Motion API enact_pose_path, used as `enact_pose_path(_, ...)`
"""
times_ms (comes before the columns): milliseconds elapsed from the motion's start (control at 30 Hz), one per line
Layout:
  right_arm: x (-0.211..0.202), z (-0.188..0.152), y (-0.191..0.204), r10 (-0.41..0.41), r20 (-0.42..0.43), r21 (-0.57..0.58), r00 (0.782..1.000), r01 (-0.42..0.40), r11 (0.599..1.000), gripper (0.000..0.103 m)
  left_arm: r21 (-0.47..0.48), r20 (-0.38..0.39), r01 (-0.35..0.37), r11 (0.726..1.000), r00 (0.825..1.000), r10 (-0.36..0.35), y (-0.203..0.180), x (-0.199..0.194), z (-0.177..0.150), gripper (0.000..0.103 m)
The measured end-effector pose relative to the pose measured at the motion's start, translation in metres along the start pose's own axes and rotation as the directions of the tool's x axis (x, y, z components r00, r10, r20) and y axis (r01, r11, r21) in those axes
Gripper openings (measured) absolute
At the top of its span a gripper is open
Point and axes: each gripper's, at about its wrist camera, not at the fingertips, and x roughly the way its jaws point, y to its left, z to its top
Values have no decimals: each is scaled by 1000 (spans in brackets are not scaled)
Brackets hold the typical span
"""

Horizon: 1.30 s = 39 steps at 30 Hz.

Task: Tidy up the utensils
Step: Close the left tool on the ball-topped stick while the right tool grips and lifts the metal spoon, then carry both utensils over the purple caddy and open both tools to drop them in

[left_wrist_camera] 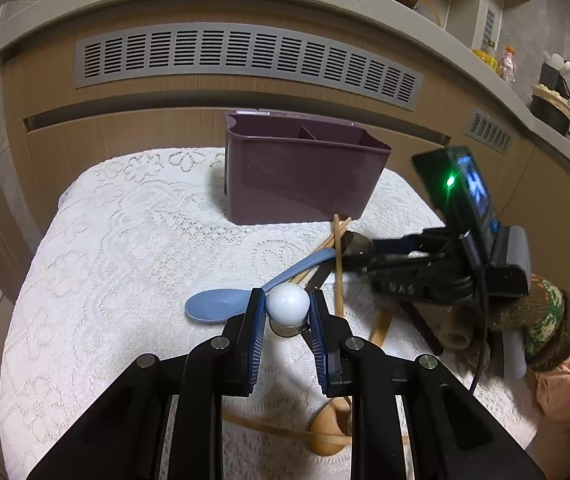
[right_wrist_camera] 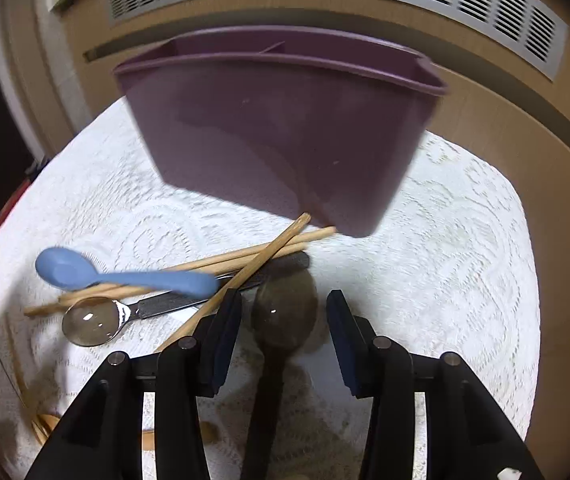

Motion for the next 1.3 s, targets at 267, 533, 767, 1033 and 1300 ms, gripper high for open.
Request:
enact_pose_path(267, -53, -18, 0, 30, 94, 25, 995, -32, 999, 29, 38, 38, 0, 999, 999, -2, -12, -19, 2, 23)
enact_pose_path(533, -139, -47, 6, 35, 264, 44, 964, -49, 998, 29, 96, 79, -1, 995, 997, -7, -33, -42, 4, 23)
enact_pose_path(767, -176, -53, 10, 27, 351, 43, 936, -45, 998, 29, 133, 134, -29, 991, 991, 11, -51, -65, 20, 23)
enact_pose_path(1033, -254, -13, 8, -20, 531, 18, 847, 12, 1000, 29, 225, 353, -132, 965, 934, 46, -67, -121, 110, 23)
enact_pose_path(1300, -297, 80, -16, -62, 659, 39, 749, 49, 998, 29, 271, 493, -258, 927, 865, 96, -66, -117, 208, 23)
